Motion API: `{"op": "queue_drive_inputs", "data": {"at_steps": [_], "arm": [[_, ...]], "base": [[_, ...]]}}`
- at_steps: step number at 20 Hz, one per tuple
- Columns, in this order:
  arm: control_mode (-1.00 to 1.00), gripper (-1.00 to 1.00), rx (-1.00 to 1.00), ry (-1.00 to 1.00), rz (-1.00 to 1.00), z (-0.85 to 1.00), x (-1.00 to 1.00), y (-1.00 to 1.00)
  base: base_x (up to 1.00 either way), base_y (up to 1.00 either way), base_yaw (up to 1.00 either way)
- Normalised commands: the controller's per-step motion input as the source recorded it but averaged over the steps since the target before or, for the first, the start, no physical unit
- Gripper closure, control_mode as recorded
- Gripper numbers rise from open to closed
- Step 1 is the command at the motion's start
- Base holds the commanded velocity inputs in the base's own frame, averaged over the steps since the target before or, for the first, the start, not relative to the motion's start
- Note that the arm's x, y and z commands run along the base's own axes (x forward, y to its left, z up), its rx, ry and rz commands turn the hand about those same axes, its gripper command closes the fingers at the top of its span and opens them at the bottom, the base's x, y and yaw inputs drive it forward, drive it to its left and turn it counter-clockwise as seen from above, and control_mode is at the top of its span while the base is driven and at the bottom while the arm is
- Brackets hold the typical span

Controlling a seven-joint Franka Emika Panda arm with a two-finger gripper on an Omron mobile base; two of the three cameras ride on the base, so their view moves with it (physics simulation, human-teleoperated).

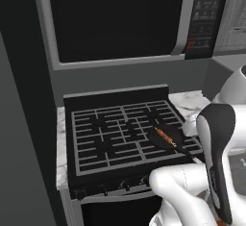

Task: Place the cold items (squash and broccoli) from the fridge in one tupperware on the dining counter. Place the warm items (kebab skewer and hot dog) in the stove area in another tupperware.

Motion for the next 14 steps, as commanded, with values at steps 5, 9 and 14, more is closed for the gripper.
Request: {"op": "queue_drive_inputs", "data": {"at_steps": [5, 9, 14], "arm": [[-1.00, -1.00, 0.00, 0.01, 0.06, -0.56, 0.46, -0.01], [-1.00, -1.00, 0.00, 0.00, 0.04, -0.24, 0.69, 0.00], [-1.00, -1.00, -0.04, 0.10, 0.01, -0.41, 0.43, -0.10]], "base": [[0.00, 0.00, 0.00], [0.00, 0.00, 0.00], [0.00, 0.00, 0.00]]}}
